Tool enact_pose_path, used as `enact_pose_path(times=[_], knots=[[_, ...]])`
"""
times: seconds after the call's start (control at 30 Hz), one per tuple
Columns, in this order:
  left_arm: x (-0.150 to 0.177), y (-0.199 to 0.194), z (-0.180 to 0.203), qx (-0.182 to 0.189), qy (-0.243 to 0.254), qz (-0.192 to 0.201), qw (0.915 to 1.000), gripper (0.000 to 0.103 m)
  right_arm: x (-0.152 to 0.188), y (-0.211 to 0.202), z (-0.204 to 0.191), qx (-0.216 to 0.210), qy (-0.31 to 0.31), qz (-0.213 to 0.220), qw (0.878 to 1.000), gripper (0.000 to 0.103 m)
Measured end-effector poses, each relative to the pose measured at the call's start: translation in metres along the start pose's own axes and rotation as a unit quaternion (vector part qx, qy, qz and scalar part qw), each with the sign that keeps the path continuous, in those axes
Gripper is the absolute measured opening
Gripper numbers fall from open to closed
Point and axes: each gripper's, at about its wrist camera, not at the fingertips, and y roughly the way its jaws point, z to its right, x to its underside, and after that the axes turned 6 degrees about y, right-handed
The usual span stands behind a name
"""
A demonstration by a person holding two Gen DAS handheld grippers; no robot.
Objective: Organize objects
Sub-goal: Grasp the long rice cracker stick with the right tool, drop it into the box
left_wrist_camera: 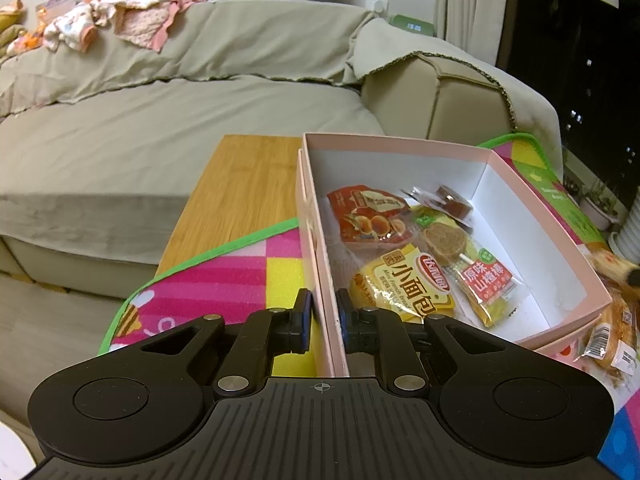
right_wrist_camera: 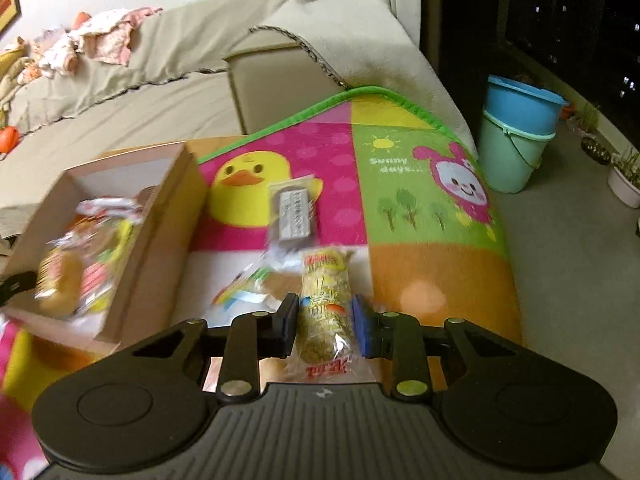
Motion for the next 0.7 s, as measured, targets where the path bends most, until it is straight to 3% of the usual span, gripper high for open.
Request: enact_pose_path(times=[0.5,0.53,0.6,0.7], knots=[[0.000,-0.001,0.001,0.000,-0.001,0.000,1.0000,0.015,0.094,-0.103,-0.042,-0.065,0.006,-0.022,0.998,0.028],[0.000,-0.001,0.001,0.000,-0.001,0.001,1.0000,0.015,0.097,-0.108,-0.043,-0.072,0.010,-0.025,0.997,0.027],[0.000,-0.001,0.001,-0.001,-0.002,0.001,1.0000,0.015,0.106,-0.115,-0.049,-0.092,0.015,-0.037,0.995,0.015],[0.000,-0.001,0.001,-0.001,-0.004,0.001,1.0000,0.015,0.118,-0.116,-0.065,-0.098,-0.009,-0.042,0.994,0.014]])
